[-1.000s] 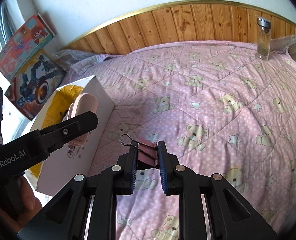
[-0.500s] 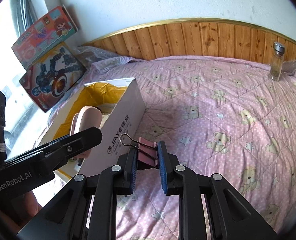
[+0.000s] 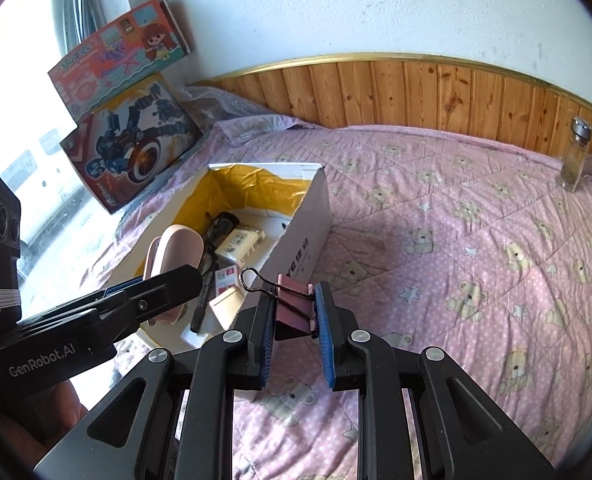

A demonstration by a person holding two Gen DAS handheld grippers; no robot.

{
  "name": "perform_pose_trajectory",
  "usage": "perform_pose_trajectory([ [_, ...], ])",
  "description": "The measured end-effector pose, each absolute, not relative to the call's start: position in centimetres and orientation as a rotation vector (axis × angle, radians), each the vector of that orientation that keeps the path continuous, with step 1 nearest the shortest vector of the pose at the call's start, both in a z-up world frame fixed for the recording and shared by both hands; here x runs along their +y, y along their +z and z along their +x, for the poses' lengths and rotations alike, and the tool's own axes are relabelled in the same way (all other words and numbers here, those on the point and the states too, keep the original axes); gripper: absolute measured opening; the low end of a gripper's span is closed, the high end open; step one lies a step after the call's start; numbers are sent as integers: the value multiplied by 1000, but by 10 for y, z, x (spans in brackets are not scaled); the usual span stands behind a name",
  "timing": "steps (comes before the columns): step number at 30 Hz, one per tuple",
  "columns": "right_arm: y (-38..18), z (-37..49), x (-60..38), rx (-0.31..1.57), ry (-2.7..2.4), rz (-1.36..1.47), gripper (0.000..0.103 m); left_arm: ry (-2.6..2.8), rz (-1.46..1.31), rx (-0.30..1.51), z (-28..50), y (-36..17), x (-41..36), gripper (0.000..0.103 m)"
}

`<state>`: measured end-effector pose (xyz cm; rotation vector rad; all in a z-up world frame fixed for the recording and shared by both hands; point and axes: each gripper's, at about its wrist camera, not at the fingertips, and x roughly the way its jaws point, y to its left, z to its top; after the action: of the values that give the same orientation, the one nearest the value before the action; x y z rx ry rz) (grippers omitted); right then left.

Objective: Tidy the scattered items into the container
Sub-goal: 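Carry the stapler in left tool while right tool carries the binder clip to the box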

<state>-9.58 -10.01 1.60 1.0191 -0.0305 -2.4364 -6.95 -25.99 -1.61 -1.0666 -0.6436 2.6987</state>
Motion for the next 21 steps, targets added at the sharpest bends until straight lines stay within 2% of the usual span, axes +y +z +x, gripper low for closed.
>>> perform_pose_trajectory([
  [21,29,-113,-143,21,-2375,980,20,2727,-1071,-761,-74,-19,-307,40],
])
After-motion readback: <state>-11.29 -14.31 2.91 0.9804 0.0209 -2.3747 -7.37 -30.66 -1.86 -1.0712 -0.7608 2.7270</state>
